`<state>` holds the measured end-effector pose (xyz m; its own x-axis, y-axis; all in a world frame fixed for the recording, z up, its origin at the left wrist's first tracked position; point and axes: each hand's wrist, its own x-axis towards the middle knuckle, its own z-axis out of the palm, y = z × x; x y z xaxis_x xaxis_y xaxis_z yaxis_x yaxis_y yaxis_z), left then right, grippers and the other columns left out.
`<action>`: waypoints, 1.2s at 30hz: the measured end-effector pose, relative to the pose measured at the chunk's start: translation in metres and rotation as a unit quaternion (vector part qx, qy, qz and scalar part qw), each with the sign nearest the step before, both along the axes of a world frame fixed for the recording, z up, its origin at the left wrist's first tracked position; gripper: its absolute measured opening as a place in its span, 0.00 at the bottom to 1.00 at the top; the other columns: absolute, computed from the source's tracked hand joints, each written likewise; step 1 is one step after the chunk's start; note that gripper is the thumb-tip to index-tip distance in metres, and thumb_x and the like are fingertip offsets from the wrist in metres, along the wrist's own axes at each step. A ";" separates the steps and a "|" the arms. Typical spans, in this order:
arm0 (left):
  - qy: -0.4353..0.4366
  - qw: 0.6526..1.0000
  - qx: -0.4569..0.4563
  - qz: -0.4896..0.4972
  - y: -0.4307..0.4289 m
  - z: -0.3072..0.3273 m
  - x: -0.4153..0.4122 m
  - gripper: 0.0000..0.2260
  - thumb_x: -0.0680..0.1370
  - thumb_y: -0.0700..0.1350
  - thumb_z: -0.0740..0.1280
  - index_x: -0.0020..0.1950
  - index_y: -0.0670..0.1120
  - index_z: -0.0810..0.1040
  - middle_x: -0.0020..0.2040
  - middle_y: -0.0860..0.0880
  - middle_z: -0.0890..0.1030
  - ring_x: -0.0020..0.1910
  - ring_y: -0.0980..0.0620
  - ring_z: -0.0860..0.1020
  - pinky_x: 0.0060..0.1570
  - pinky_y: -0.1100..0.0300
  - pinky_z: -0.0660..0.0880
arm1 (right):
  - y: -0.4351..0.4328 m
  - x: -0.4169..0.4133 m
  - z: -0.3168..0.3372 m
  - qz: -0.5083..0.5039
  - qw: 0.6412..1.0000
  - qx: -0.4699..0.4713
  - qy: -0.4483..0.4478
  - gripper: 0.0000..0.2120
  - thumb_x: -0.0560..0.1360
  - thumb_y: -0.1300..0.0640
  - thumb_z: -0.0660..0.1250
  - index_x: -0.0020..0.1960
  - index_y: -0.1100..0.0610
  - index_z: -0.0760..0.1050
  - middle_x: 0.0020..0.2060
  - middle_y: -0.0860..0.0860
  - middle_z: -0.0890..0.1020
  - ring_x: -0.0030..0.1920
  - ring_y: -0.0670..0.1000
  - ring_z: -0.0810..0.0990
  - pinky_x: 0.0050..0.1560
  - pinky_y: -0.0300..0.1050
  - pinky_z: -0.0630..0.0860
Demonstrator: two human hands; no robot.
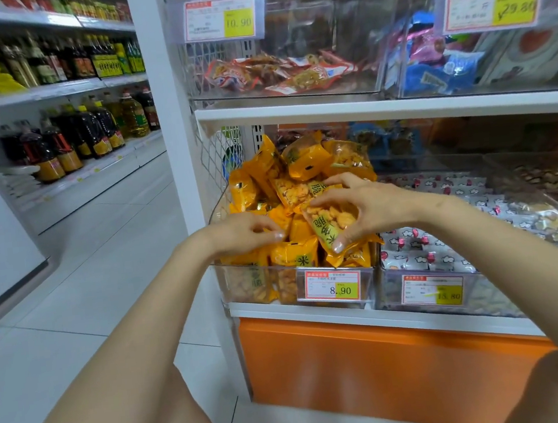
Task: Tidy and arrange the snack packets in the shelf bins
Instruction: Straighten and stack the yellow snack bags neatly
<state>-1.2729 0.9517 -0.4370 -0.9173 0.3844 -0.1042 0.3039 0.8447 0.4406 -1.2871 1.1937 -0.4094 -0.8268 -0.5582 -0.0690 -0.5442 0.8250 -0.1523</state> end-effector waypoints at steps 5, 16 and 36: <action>0.139 0.978 0.063 0.144 -0.013 -0.003 -0.005 0.09 0.79 0.47 0.64 0.55 0.43 0.77 0.50 0.44 0.82 0.50 0.47 0.78 0.49 0.60 0.72 | -0.002 0.005 -0.003 0.014 0.998 0.064 0.020 0.52 0.59 0.33 0.73 0.75 0.40 0.50 0.76 0.44 0.42 0.75 0.56 0.51 0.72 0.56 0.56; 0.083 0.995 -0.057 0.018 -0.013 0.001 0.009 0.10 0.81 0.45 0.60 0.57 0.44 0.78 0.54 0.47 0.79 0.50 0.53 0.73 0.45 0.63 0.64 | 0.006 0.005 -0.003 0.032 0.995 0.056 0.081 0.39 0.65 0.34 0.69 0.73 0.39 0.59 0.75 0.45 0.53 0.74 0.52 0.49 0.73 0.56 0.53; 0.180 0.982 -0.001 0.048 -0.039 -0.013 0.023 0.14 0.76 0.33 0.59 0.54 0.44 0.80 0.55 0.47 0.79 0.53 0.50 0.76 0.51 0.64 0.69 | -0.139 -0.064 -0.012 0.046 0.987 0.155 -0.004 0.30 0.73 0.50 0.70 0.70 0.59 0.63 0.64 0.60 0.71 0.62 0.59 0.72 0.56 0.48 0.71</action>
<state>-1.2499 0.9128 -0.4496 -0.9268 0.2937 0.2341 0.3585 0.8777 0.3179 -1.3511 1.0551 -0.4213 -0.7727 -0.5817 -0.2539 -0.6186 0.7799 0.0958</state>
